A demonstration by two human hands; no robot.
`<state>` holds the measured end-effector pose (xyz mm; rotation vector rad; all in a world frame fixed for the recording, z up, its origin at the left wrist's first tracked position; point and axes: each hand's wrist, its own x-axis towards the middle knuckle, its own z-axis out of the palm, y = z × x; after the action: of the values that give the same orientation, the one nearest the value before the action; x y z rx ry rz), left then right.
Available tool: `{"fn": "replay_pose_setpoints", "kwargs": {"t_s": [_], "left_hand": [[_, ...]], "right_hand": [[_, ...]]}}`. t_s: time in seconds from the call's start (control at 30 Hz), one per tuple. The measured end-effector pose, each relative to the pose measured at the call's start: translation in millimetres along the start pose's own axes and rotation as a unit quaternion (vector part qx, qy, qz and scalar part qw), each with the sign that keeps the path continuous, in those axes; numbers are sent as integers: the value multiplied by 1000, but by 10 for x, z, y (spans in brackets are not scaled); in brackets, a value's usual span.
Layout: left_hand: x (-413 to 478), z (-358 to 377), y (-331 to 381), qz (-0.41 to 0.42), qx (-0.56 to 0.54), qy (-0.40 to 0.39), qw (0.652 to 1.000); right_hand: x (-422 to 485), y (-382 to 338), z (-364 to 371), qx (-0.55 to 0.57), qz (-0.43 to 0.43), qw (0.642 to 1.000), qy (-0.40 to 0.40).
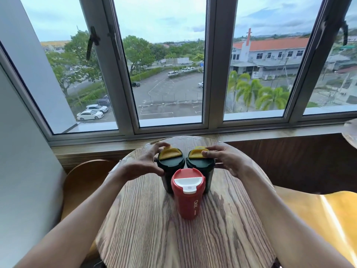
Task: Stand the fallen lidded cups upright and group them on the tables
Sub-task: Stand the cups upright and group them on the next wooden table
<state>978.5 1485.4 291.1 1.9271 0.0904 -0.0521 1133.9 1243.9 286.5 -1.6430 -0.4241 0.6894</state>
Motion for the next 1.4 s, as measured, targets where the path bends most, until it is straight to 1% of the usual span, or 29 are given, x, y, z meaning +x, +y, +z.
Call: {"fn": "replay_pose_setpoints", "kwargs": {"t_s": [0.33, 0.53, 0.63, 1.07, 1.23, 1.3, 1.33, 1.4], "left_hand": [[6, -23, -19, -9, -6, -16, 1000], [-26, 61, -6, 1, -23, 13, 1000], [-29, 56, -12, 6, -9, 21, 1000], [-61, 25, -58, -15, -38, -20, 999], [-105, -5, -51, -39, -20, -27, 999], [-109, -15, -2, -46, 18, 23, 999], [-100, -15, 29, -44, 49, 69, 995], [-71, -19, 80, -35, 132, 169, 976]], "right_hand": [[6, -6, -16, 3, -13, 1000, -17], [60, 5, -40, -3, -15, 1000, -26], [80, 25, -44, -3, -17, 999, -29], [54, 49, -49, -3, -28, 999, -24], [19, 90, -22, -10, -50, 999, -17], [9, 104, -15, -41, -65, 997, 1], [2, 106, -9, -69, -76, 995, 11], [-8, 84, 9, -130, -105, 985, 36]]}}
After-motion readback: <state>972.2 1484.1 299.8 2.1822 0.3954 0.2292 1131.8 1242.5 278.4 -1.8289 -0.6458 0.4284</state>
